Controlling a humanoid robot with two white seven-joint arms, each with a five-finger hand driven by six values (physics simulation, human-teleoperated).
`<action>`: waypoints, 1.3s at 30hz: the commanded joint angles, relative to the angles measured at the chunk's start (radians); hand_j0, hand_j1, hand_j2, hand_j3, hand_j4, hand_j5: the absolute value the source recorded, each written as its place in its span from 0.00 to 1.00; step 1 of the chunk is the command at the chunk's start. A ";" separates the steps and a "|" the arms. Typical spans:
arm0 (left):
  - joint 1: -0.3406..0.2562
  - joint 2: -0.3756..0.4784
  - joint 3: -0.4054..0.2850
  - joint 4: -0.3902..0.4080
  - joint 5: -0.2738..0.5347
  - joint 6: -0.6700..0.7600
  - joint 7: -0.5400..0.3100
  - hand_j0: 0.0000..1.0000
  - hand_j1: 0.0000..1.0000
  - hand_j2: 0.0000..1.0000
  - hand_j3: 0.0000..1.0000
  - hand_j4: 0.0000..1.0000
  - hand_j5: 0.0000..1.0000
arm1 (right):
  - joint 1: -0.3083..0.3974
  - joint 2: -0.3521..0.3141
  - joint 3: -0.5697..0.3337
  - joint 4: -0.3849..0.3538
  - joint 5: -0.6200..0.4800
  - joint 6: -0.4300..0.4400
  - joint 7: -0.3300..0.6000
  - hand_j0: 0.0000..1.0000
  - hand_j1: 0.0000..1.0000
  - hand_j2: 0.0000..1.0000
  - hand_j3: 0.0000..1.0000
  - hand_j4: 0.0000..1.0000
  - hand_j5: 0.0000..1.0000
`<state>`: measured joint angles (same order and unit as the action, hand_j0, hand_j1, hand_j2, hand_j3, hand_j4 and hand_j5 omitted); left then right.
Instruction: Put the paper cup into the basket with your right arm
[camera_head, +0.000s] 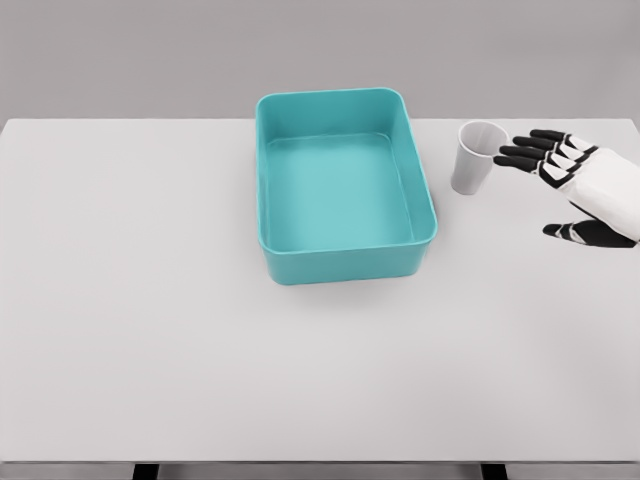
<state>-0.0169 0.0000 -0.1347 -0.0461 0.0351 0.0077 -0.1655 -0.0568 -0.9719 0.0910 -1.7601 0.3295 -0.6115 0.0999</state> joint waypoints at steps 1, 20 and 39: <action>0.000 0.000 0.000 0.000 0.000 0.000 0.000 1.00 1.00 1.00 1.00 1.00 1.00 | 0.000 -0.001 0.001 0.001 -0.006 0.001 0.000 1.00 1.00 1.00 1.00 1.00 1.00; 0.000 0.000 0.000 0.000 0.000 0.000 0.000 1.00 1.00 1.00 1.00 1.00 1.00 | -0.011 0.367 -0.246 0.093 -0.297 0.232 0.511 1.00 1.00 1.00 1.00 1.00 1.00; 0.000 0.000 0.000 0.000 0.000 0.000 0.000 1.00 1.00 1.00 1.00 1.00 1.00 | -0.184 0.532 -0.220 0.395 -0.550 0.481 0.511 1.00 1.00 1.00 1.00 1.00 1.00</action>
<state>-0.0169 0.0000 -0.1348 -0.0460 0.0351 0.0077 -0.1654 -0.2485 -0.4407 -0.1608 -1.4117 -0.1719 -0.1348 0.6110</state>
